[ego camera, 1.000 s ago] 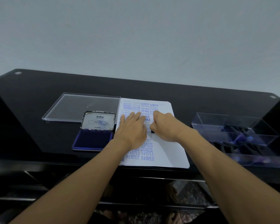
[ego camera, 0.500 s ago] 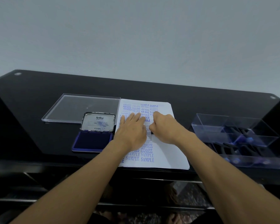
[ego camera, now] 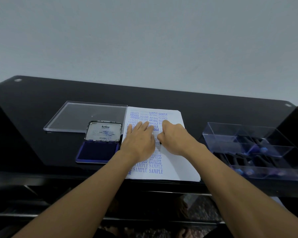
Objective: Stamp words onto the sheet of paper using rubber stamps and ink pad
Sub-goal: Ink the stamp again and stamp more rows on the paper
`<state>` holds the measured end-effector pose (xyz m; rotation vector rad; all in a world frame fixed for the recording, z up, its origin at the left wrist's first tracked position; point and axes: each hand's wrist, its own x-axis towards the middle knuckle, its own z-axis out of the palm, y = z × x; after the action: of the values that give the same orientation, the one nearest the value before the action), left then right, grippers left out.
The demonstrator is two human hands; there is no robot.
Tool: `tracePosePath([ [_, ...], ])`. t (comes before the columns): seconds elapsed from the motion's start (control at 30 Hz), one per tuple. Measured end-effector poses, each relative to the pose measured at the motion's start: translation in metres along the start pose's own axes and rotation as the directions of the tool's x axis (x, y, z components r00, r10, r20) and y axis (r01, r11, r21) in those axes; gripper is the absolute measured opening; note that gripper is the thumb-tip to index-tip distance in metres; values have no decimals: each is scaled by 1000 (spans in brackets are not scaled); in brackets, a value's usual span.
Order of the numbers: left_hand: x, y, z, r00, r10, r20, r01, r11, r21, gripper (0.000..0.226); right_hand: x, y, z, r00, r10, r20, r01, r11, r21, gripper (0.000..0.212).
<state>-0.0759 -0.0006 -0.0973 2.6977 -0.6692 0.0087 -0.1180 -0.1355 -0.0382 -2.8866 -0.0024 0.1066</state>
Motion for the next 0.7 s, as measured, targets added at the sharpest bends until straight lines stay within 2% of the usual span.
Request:
tracePosePath([
  [0.17, -1, 0, 0, 1000, -1, 4, 1, 1000, -1, 50, 4, 0, 0, 999, 41, -9, -40, 998, 58, 13],
  [0.3, 0, -1, 1, 1000, 1, -1, -1, 1000, -3, 49, 4, 2, 3, 997, 65, -40, -61, 993, 97, 26],
  [0.47, 0, -1, 1, 1000, 0, 3, 0, 1000, 2, 49, 2, 4, 12, 995, 68, -69, -59, 990, 131, 12],
  [0.7, -1, 1, -1, 1000, 3, -5, -3, 1000, 4, 49, 3, 5, 13, 995, 70, -70, -60, 989, 134, 10],
])
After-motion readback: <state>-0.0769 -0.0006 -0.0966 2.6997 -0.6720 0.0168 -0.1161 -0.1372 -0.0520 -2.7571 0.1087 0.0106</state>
